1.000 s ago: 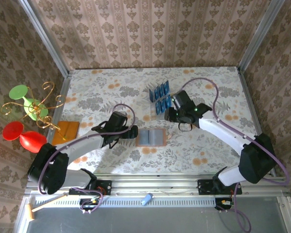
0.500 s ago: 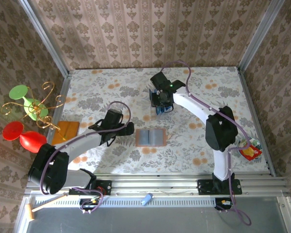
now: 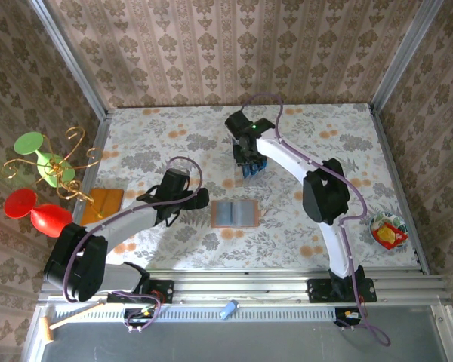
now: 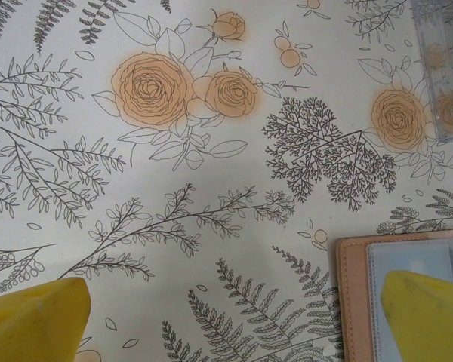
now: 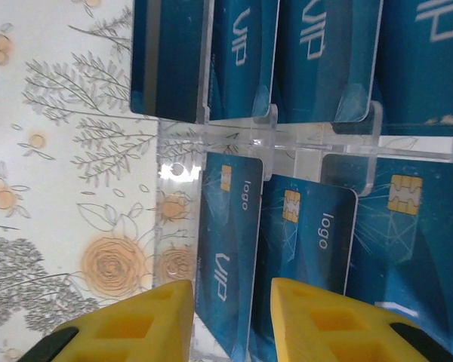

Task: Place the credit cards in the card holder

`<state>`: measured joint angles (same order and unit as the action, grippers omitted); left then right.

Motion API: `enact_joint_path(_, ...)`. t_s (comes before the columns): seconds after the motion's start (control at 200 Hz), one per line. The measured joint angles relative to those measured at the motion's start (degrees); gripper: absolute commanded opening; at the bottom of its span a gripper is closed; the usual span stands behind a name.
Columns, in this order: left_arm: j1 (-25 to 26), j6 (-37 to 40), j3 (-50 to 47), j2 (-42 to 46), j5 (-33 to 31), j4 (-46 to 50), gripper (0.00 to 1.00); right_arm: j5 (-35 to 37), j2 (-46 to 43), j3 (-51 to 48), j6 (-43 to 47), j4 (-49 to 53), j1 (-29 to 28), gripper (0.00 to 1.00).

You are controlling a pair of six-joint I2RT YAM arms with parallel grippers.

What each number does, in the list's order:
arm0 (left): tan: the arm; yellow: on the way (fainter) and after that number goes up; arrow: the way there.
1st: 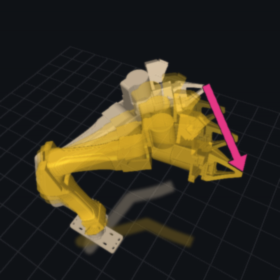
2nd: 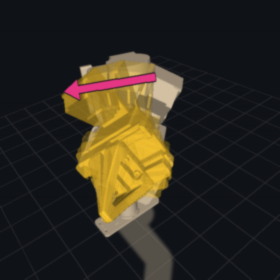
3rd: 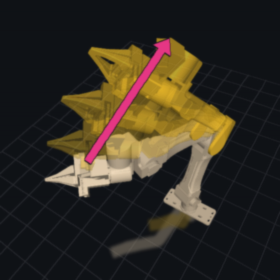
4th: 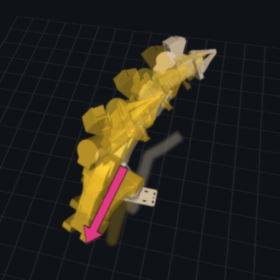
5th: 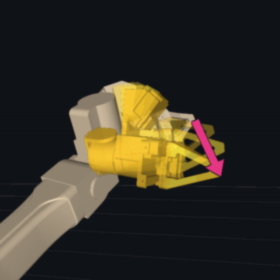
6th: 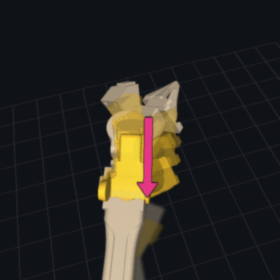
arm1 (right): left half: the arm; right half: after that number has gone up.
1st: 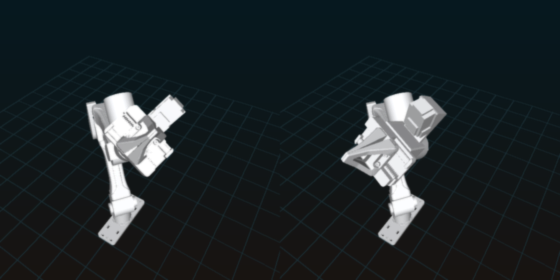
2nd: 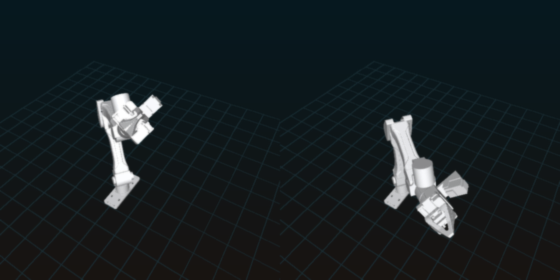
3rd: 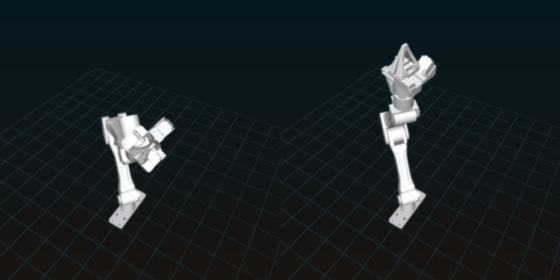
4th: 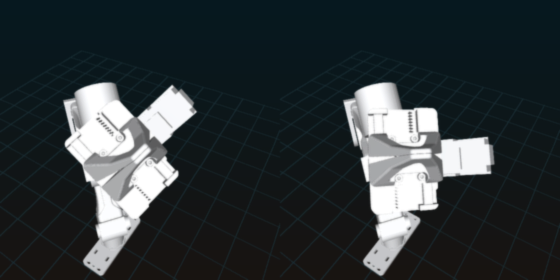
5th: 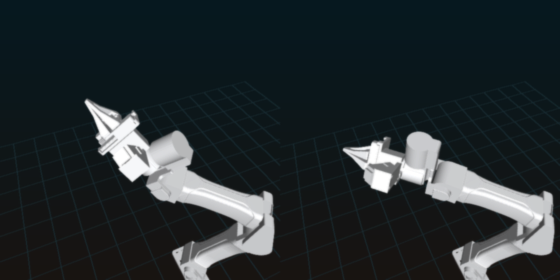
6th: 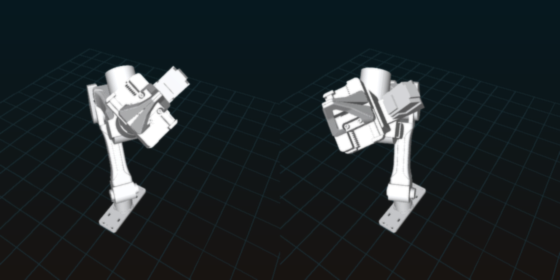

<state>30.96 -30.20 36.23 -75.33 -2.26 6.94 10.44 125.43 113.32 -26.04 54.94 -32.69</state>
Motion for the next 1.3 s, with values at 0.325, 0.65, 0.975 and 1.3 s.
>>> enact_joint_path(0.325, -0.63, -0.02, -1.27, 0.00, 0.63, -0.96, 1.00, 1.22, 3.26, 3.80, 0.83, 2.43, -0.59, 0.33)
enact_joint_path(0.65, -0.70, -0.02, -1.36, 0.00, 1.03, -1.31, 1.00, 1.79, 4.26, 4.50, 0.98, 3.17, -1.14, 0.25)
enact_joint_path(0.975, -0.98, -0.02, -1.40, -0.02, 1.16, -1.42, 1.00, 1.16, 4.35, 4.52, 0.85, 3.17, -1.27, 0.26)
enact_joint_path(1.3, -1.07, -0.02, -1.40, -0.04, 1.49, -1.46, 1.00, 4.42, 4.35, 9.92, 2.19, 6.27, -2.40, 0.35)
